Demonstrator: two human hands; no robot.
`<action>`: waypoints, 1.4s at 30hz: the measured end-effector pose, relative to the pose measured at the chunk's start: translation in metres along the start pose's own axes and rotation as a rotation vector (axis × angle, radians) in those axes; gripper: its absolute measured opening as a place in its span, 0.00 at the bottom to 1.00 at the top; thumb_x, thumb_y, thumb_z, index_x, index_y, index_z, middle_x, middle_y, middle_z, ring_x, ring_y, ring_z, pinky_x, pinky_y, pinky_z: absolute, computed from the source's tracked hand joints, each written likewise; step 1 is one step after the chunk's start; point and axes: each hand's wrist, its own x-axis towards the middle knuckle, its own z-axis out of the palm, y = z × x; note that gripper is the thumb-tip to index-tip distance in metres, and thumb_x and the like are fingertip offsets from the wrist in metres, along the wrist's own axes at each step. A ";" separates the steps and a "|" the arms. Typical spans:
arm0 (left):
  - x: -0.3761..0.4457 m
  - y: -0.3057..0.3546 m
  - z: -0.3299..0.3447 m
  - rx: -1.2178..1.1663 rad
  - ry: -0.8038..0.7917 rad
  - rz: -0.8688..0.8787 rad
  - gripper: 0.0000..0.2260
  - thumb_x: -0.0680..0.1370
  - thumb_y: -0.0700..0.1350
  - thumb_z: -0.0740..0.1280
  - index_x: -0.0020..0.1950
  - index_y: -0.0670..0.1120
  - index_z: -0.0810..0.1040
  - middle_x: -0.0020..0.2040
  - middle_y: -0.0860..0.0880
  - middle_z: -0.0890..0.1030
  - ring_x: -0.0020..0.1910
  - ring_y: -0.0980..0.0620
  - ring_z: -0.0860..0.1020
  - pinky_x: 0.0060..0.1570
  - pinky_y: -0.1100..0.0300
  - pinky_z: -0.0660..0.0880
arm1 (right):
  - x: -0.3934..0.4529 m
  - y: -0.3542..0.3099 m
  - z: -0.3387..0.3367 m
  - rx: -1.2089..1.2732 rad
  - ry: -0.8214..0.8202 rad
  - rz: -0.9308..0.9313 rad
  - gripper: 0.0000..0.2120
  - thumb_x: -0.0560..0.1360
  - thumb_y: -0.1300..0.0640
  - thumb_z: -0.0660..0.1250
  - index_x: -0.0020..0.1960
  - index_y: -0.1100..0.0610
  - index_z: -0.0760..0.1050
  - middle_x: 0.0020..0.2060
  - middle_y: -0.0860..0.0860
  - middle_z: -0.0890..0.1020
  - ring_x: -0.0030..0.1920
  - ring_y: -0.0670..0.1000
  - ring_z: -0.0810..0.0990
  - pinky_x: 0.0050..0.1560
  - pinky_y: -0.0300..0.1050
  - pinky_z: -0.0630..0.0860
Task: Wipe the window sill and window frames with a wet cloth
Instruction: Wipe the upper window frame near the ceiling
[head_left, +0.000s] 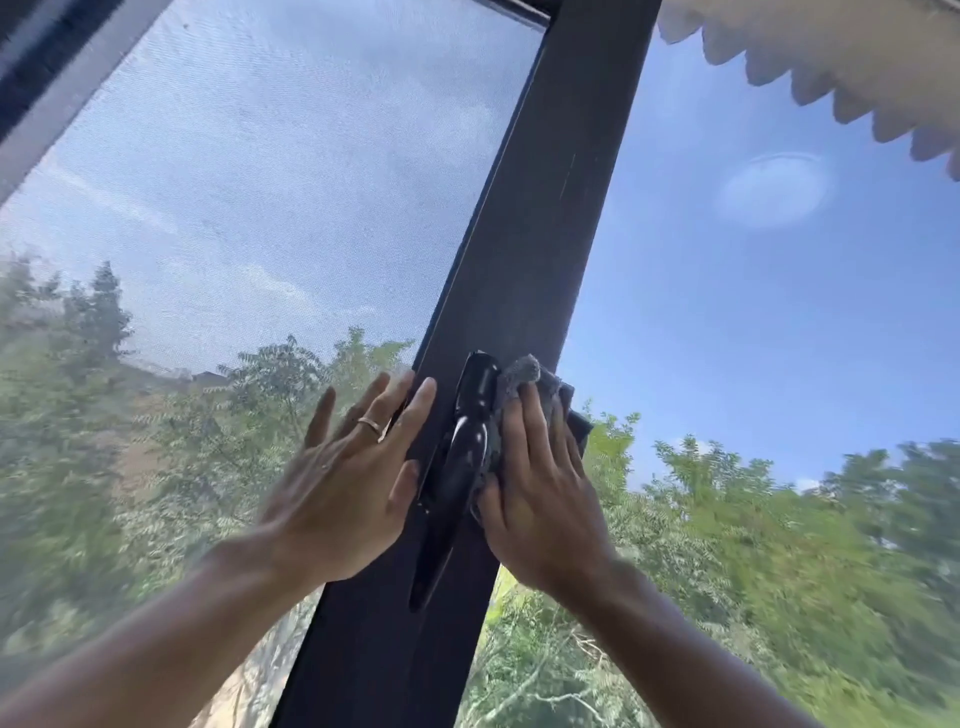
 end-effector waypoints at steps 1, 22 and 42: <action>-0.005 0.002 0.000 0.004 -0.006 0.003 0.31 0.79 0.53 0.50 0.80 0.54 0.41 0.80 0.54 0.47 0.78 0.56 0.42 0.76 0.48 0.38 | 0.005 0.005 -0.002 -0.031 0.006 -0.003 0.33 0.80 0.47 0.47 0.80 0.61 0.46 0.80 0.57 0.47 0.79 0.60 0.44 0.77 0.58 0.53; -0.117 0.011 0.021 0.049 -0.118 -0.054 0.33 0.76 0.61 0.48 0.80 0.54 0.42 0.80 0.51 0.45 0.79 0.55 0.41 0.77 0.45 0.42 | -0.125 -0.065 0.046 0.118 -0.087 0.049 0.35 0.79 0.48 0.50 0.80 0.62 0.43 0.79 0.57 0.41 0.79 0.60 0.40 0.78 0.60 0.51; -0.206 0.016 0.057 0.051 -0.085 -0.131 0.34 0.77 0.61 0.46 0.79 0.53 0.36 0.80 0.51 0.42 0.79 0.54 0.41 0.77 0.45 0.44 | -0.148 -0.090 0.065 0.228 0.047 0.155 0.34 0.78 0.50 0.50 0.80 0.60 0.44 0.80 0.53 0.43 0.79 0.57 0.41 0.78 0.58 0.50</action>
